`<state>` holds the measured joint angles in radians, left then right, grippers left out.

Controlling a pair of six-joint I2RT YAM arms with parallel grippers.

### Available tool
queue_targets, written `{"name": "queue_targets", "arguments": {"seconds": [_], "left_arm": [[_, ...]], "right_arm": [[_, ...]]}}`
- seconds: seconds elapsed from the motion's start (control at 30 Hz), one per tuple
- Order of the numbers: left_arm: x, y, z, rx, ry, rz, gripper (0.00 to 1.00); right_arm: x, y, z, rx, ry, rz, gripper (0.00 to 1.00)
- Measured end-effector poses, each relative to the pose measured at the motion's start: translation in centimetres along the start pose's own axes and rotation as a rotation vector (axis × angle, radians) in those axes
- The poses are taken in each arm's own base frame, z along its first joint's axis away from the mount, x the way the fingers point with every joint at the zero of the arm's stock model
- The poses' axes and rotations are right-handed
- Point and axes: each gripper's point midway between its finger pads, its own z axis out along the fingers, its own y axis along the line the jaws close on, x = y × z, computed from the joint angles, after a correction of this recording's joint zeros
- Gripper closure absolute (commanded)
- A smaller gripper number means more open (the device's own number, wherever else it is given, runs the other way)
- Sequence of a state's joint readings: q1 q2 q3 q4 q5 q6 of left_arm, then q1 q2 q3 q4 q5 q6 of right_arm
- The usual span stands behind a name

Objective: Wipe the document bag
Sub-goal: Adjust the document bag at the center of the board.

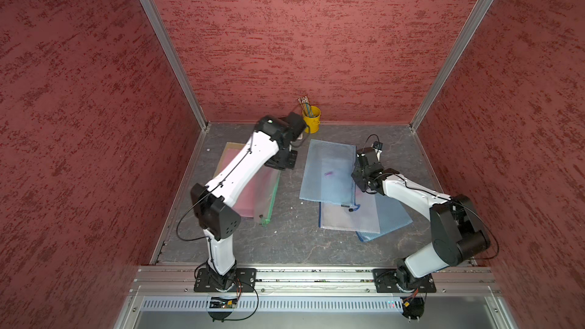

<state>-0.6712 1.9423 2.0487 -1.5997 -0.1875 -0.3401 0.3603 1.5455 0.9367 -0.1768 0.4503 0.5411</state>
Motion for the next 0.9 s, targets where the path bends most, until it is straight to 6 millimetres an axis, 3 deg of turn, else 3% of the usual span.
{"name": "queue_targets", "arguments": {"seconds": [0.1, 0.2, 0.23, 0.33, 0.5, 0.6, 0.67, 0.73, 0.9], "left_arm": [[1.2, -4.3, 4.3, -0.047, 0.112, 0.052, 1.0], [3.1, -7.6, 7.1, -0.062, 0.201, 0.085, 0.88], [3.6, -8.3, 7.5, -0.056, 0.219, 0.089, 0.83], [4.4, -10.5, 7.6, 0.009, 0.25, 0.076, 0.53], [2.8, -13.7, 6.9, 0.197, 0.224, 0.023, 0.35], [1.3, -14.4, 6.8, 0.279, 0.199, -0.009, 0.27], [0.0, -13.8, 6.7, 0.319, 0.169, -0.039, 0.24], [-1.1, -11.5, 6.4, 0.361, 0.139, -0.088, 0.22], [-3.0, -0.7, 6.1, 0.425, 0.05, -0.309, 0.16]], "right_arm": [[-0.8, -0.4, -0.4, -0.006, -0.015, 0.013, 1.0], [-1.5, -1.2, -0.6, -0.002, -0.026, 0.031, 1.0], [-1.6, -1.6, -0.7, 0.002, -0.027, 0.036, 1.0], [-1.7, -2.6, -0.6, 0.017, -0.028, 0.042, 1.0], [-2.9, -4.0, -1.2, 0.034, -0.053, 0.046, 1.0], [-3.5, -4.1, -1.6, 0.025, -0.061, 0.033, 1.0], [-3.8, -3.6, -1.9, -0.006, -0.054, 0.016, 1.0], [-4.0, -2.7, -2.4, -0.049, -0.043, -0.004, 1.0], [-4.5, 1.9, -5.0, -0.196, -0.042, -0.066, 1.0]]}}
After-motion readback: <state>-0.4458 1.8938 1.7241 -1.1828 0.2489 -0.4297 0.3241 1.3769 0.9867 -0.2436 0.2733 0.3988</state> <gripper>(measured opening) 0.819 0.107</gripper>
